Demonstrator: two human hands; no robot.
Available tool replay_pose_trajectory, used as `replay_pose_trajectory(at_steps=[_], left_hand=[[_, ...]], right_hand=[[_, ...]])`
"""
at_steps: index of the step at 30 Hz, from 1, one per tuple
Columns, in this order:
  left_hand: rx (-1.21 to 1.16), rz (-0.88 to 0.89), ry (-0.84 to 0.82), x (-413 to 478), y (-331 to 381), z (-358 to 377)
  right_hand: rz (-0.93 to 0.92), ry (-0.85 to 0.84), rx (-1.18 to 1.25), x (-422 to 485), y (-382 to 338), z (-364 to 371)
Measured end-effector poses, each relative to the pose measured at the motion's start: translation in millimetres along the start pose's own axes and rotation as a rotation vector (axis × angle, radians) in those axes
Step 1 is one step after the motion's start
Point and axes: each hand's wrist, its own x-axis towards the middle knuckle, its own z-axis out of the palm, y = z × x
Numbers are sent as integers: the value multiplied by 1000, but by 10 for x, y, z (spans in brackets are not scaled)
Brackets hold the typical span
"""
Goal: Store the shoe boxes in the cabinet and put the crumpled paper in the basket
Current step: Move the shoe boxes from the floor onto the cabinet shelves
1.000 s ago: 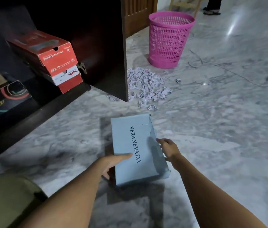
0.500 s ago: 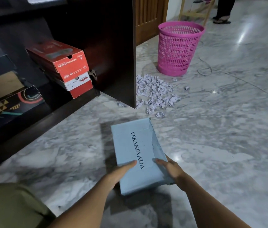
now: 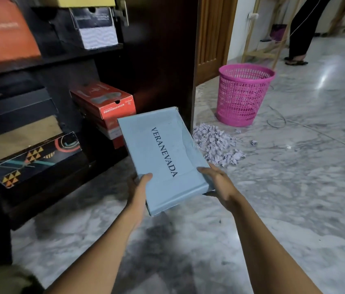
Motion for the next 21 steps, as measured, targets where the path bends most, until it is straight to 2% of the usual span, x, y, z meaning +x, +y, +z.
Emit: replay_pose_trajectory(at_steps=[6,11,17,21], left_hand=[[-30,291,102,-24,994,-50],[-70,492,122,-121,1730,102],[-178,529,155,-147,2612,308],[-222,460,144,-47,3211,359]], right_hand=[[-267,-27,14,47,-719,367],[-519,51,27,65,-1295,613],[-764,120,-10,66,-2075,779],[-905,117,-16,79,-2554,929]])
